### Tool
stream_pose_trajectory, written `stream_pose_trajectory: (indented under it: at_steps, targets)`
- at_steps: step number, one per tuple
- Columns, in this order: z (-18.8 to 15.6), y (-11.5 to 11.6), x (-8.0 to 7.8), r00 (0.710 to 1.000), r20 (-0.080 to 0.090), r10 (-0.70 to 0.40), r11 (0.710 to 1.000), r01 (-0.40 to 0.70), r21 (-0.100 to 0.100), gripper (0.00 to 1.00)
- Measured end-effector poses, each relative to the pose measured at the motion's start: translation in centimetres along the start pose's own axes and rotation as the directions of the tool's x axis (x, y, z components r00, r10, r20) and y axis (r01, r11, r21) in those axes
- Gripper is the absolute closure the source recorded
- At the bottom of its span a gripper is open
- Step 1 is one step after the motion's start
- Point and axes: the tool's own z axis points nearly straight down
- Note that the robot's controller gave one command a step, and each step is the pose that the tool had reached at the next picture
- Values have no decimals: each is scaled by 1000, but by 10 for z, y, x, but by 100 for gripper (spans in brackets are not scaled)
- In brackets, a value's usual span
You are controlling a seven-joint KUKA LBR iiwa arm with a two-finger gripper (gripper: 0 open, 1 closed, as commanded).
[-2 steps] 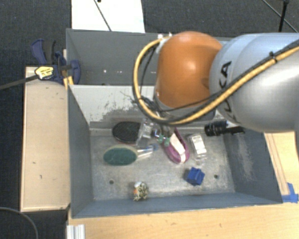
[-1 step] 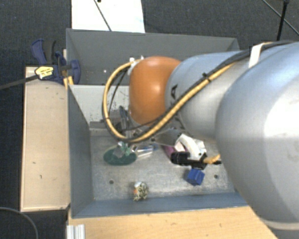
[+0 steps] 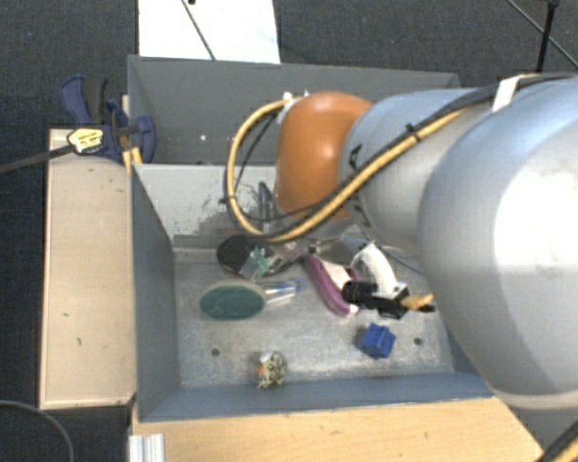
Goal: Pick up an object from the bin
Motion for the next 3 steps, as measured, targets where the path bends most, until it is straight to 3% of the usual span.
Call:
stream_pose_trajectory:
  at_steps: [1, 2, 3]
  targets:
    - [-1, 1, 2, 1000, -1, -6, 1000, 6, -1, 0]
    - [71, 4, -1, 997, -2, 74, 997, -74, -2, 0]
    - [63, 9, -2, 997, 2, 71, 997, -71, -19, 100]
